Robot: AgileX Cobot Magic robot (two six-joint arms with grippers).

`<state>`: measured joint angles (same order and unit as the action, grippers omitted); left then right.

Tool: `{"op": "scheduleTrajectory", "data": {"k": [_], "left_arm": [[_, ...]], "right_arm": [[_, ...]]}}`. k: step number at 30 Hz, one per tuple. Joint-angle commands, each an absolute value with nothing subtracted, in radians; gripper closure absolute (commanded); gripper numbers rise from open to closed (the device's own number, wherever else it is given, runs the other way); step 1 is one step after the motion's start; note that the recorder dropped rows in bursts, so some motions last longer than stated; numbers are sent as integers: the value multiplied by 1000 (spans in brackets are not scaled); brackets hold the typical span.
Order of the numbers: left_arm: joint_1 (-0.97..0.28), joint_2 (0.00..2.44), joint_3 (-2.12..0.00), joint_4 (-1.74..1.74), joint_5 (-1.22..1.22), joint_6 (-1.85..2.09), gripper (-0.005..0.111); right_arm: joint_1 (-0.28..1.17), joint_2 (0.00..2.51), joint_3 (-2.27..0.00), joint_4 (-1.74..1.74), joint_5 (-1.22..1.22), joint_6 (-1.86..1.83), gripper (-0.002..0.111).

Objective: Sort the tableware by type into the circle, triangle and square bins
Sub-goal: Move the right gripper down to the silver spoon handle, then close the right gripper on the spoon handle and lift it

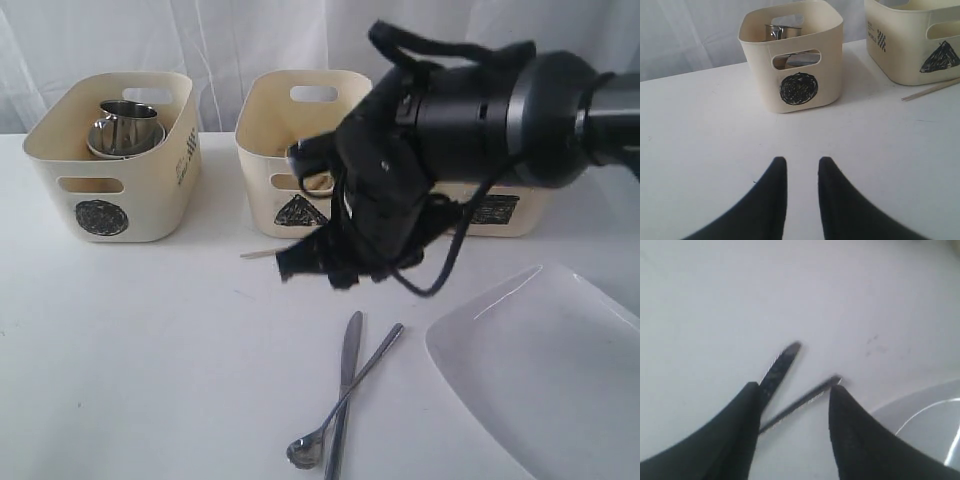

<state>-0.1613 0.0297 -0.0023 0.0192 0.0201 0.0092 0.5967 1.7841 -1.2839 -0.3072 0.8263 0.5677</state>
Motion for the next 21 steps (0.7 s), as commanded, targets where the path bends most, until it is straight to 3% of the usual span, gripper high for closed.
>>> {"op": "scheduleTrajectory", "data": {"k": [1,11,21], "left_arm": [[-162,23,0,17,20,0,78],[-162,23,0,17,20,0,78],[-162,23,0,17,20,0,78]], "right_arm": [[654,1770,-1165,-232,840,495,66],[659,1651,-860,-320,554,1190,66],[667,1667,-849,-312,420,1313,66]]}}
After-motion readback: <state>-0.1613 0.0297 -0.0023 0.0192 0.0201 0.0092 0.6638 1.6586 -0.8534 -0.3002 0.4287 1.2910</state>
